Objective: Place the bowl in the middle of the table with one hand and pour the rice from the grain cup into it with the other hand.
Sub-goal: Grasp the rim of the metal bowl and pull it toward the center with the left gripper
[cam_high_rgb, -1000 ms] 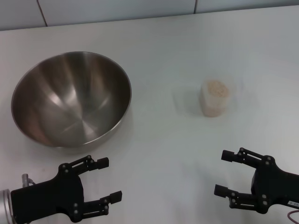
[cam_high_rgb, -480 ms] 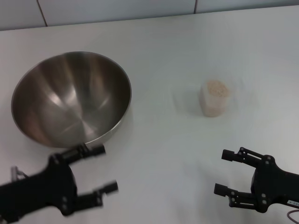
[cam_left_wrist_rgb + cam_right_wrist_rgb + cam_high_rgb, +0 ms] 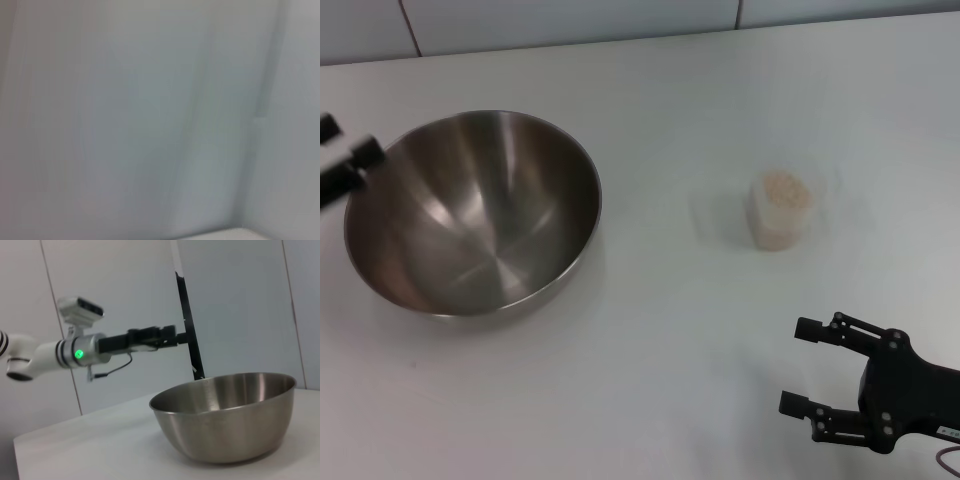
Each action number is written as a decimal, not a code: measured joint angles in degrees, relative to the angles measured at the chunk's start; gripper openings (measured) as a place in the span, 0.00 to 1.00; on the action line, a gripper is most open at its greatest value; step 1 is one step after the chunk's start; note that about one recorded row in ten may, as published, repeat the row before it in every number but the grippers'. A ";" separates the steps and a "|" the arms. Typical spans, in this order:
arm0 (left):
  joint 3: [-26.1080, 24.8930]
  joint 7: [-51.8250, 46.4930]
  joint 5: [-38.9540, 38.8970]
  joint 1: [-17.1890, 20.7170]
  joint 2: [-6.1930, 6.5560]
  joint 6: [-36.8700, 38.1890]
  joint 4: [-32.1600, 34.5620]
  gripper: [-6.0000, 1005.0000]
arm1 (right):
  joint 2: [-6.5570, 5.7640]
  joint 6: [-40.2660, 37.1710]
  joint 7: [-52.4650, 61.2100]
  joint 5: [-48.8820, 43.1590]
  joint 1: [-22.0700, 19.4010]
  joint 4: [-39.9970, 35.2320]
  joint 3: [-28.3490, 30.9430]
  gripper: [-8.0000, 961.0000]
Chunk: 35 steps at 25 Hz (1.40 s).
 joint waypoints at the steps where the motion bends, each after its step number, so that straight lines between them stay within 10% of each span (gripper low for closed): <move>1: 0.35 -2.25 -0.39 -0.01 -0.05 -2.35 2.17 0.80 | 0.04 -0.03 0.36 0.00 -0.09 -0.40 0.00 0.87; 5: 5.45 -9.54 -0.50 0.05 -0.14 -12.26 9.72 0.80 | 0.49 -0.05 1.18 0.00 -0.44 -1.82 0.00 0.87; 12: 28.88 -26.03 6.37 3.49 0.28 -29.86 24.68 0.80 | 0.62 -0.05 1.22 0.02 -0.63 -2.33 0.04 0.87; 35: 30.72 -36.75 23.17 -2.20 0.61 -29.04 18.84 0.77 | 0.70 0.56 1.28 -0.57 -0.67 -2.39 -0.06 0.87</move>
